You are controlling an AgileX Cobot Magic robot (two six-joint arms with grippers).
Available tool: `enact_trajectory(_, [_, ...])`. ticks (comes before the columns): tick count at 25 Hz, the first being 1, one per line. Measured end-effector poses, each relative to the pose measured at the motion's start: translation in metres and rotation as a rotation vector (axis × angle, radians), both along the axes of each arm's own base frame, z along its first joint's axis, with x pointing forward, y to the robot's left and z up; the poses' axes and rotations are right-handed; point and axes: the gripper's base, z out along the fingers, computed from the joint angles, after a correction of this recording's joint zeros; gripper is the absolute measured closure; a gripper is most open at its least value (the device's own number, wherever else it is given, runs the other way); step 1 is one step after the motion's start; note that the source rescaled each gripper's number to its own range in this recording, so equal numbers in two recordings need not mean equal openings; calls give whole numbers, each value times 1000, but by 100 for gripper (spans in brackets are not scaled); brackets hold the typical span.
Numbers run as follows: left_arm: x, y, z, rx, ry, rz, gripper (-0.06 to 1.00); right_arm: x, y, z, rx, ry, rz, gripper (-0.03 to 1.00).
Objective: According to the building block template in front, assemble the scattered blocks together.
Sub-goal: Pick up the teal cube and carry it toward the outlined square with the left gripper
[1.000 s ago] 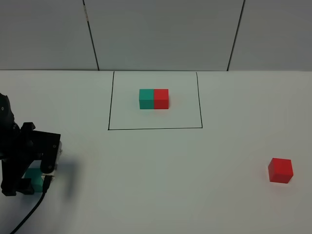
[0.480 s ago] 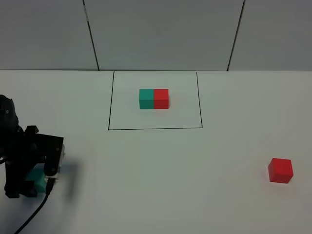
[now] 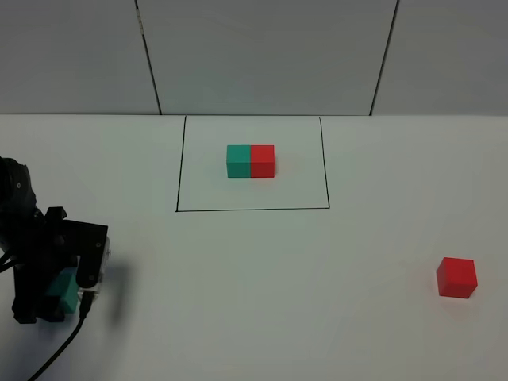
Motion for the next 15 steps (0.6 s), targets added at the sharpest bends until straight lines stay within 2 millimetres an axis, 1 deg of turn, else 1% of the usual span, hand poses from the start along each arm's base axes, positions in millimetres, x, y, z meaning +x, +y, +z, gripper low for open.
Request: enact_trajectory(15, [0,2,-1,27,6,17,8,0,0,0,0,0,0,40])
